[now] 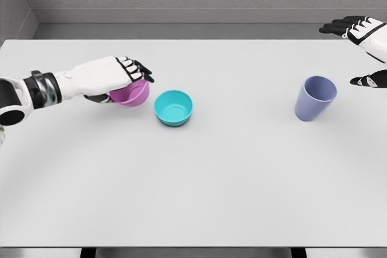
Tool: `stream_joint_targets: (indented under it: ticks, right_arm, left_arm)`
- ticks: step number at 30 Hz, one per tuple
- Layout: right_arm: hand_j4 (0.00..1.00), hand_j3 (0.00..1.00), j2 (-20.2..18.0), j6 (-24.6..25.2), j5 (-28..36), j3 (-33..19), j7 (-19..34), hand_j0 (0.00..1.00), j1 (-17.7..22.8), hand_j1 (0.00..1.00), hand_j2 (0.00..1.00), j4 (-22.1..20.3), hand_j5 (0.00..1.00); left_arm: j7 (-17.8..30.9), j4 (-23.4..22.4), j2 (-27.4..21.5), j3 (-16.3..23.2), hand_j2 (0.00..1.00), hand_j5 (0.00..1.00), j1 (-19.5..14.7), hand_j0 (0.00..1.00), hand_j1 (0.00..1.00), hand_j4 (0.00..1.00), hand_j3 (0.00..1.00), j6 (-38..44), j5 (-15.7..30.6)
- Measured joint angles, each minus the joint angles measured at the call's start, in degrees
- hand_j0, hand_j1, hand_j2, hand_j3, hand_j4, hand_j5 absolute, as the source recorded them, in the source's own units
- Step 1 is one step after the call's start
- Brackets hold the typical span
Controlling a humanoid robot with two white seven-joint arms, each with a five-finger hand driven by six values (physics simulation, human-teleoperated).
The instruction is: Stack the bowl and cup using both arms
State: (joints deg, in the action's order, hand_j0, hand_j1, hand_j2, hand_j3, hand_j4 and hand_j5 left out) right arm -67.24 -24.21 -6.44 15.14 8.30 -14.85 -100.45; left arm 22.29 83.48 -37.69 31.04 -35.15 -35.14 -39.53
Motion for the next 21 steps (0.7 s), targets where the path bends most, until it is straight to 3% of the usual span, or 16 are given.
stream_joint_targets:
  ticks: [11,21]
  right_arm:
    - [1.00,1.00,0.1,0.0,0.0,0.0,0.0,1.00,0.0,1.00,1.00,0.0,1.00]
    - [1.00,1.00,0.1,0.0,0.0,0.0,0.0,1.00,0.0,1.00,1.00,0.0,1.00]
  left_arm:
    - [0.2,1.0,5.6,2.0,0.66,0.66,-1.3,0.66,0.66,0.66,0.66,0.0,-0.7]
    - [0.2,0.6,7.7,5.4,0.68,0.68,-2.0,0.68,0.68,0.68,0.68,0.0,-2.4]
